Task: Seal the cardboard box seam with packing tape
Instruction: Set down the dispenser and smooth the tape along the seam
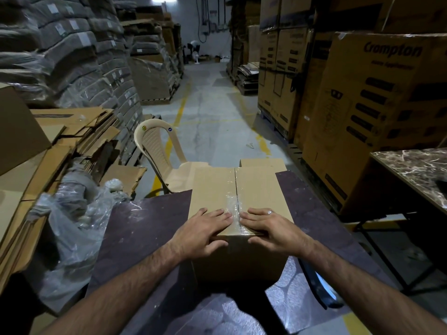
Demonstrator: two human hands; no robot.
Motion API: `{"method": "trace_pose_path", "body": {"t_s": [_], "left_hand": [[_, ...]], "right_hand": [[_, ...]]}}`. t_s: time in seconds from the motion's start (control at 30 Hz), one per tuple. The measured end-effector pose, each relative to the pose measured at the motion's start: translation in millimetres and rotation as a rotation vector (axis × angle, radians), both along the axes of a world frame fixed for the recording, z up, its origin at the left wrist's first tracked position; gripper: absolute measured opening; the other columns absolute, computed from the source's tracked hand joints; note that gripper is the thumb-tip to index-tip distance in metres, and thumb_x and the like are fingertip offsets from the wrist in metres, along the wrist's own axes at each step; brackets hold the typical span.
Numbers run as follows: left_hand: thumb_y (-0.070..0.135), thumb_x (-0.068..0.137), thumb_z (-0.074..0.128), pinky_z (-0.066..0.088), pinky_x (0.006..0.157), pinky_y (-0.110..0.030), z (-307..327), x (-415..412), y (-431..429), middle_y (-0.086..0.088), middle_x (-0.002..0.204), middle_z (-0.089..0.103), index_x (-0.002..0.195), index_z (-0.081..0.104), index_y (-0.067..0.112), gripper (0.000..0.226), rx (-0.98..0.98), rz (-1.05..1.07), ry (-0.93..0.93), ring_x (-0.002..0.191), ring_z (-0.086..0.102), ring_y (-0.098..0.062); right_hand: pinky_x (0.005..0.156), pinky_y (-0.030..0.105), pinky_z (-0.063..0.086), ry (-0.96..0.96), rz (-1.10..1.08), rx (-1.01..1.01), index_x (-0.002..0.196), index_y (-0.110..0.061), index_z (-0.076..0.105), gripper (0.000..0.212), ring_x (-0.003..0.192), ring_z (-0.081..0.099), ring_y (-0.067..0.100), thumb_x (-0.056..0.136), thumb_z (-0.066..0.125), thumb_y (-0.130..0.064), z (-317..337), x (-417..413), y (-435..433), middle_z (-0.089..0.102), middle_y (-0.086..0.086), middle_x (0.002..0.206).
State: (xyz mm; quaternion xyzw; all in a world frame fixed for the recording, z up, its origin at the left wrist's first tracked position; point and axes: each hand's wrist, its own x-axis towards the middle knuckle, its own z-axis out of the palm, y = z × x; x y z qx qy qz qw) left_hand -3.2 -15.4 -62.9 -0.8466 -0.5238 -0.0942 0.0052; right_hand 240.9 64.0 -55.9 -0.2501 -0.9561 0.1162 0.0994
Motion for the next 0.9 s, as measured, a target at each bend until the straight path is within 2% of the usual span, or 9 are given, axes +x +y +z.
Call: {"method": "trace_pose_path", "body": {"t_s": [0.07,0.13,0.23,0.33,0.47,0.6,0.73,0.83,0.9], "left_hand": [[0.054,0.089,0.040,0.027,0.113,-0.047,0,-1,2,-0.003,0.150,0.042,0.145,0.039,0.017,0.068,0.007,-0.002,0.022,0.141,0.033,-0.020],[0.050,0.089,0.045,0.035,0.108,-0.048,-3,-1,0,-0.005,0.143,0.051,0.140,0.047,0.015,0.062,0.062,-0.035,-0.005,0.136,0.042,-0.021],[0.047,0.088,0.050,0.039,0.104,-0.046,-3,-3,0,-0.004,0.137,0.057,0.134,0.053,0.015,0.056,0.088,-0.068,-0.044,0.131,0.048,-0.021],[0.047,0.089,0.046,0.034,0.107,-0.046,-1,-2,3,-0.006,0.143,0.050,0.140,0.045,0.014,0.061,0.055,-0.060,0.005,0.136,0.042,-0.021],[0.040,0.089,0.054,0.041,0.106,-0.038,-1,-4,-1,-0.006,0.135,0.058,0.131,0.054,0.012,0.050,0.072,-0.091,-0.087,0.128,0.047,-0.019],[0.040,0.090,0.051,0.037,0.107,-0.040,1,-3,3,-0.006,0.142,0.051,0.135,0.046,0.015,0.052,0.059,-0.105,0.007,0.131,0.043,-0.022],[0.041,0.092,0.052,0.041,0.106,-0.038,2,-3,2,-0.004,0.137,0.054,0.126,0.054,0.016,0.042,0.056,-0.113,0.012,0.125,0.045,-0.019],[0.043,0.094,0.046,0.037,0.107,-0.042,0,-4,5,-0.004,0.144,0.049,0.137,0.045,0.018,0.050,0.059,-0.125,0.078,0.131,0.043,-0.021],[0.040,0.094,0.048,0.039,0.107,-0.043,0,-3,5,-0.005,0.143,0.049,0.133,0.049,0.016,0.046,0.047,-0.117,0.055,0.130,0.043,-0.021]], "right_hand": [[0.115,0.021,0.018,0.004,0.003,0.006,0.143,-0.023,0.041,0.061,0.142,0.026,0.012,0.089,0.060,-0.043,1,-2,2,0.036,-0.006,0.152],[0.116,0.028,0.026,0.037,-0.002,-0.025,0.140,-0.022,0.046,0.059,0.140,0.030,0.012,0.087,0.064,-0.041,-2,-3,0,0.041,-0.005,0.149],[0.110,0.030,0.037,0.154,-0.008,-0.037,0.130,-0.021,0.058,0.050,0.133,0.042,0.008,0.084,0.070,-0.032,-5,0,-2,0.053,-0.006,0.138],[0.113,0.025,0.031,0.136,0.002,0.004,0.131,-0.018,0.057,0.051,0.133,0.042,0.010,0.084,0.070,-0.032,-6,-2,-1,0.053,-0.002,0.139],[0.105,0.029,0.044,0.240,-0.027,-0.030,0.118,-0.017,0.067,0.043,0.119,0.057,0.010,0.077,0.077,-0.025,-10,0,-2,0.065,-0.001,0.124],[0.110,0.023,0.034,0.184,-0.006,0.022,0.124,-0.016,0.063,0.048,0.125,0.052,0.011,0.079,0.075,-0.027,-8,-1,-1,0.061,0.000,0.131],[0.101,0.029,0.048,0.251,-0.019,-0.015,0.115,-0.016,0.069,0.043,0.113,0.061,0.012,0.074,0.079,-0.024,-7,0,-2,0.068,0.001,0.120],[0.108,0.023,0.037,0.208,0.001,0.017,0.123,-0.018,0.064,0.047,0.123,0.051,0.008,0.078,0.075,-0.026,-7,0,-1,0.061,-0.001,0.130],[0.105,0.025,0.043,0.249,-0.011,-0.001,0.117,-0.016,0.068,0.041,0.117,0.056,0.008,0.077,0.076,-0.023,-8,0,-3,0.065,0.000,0.124]]}}
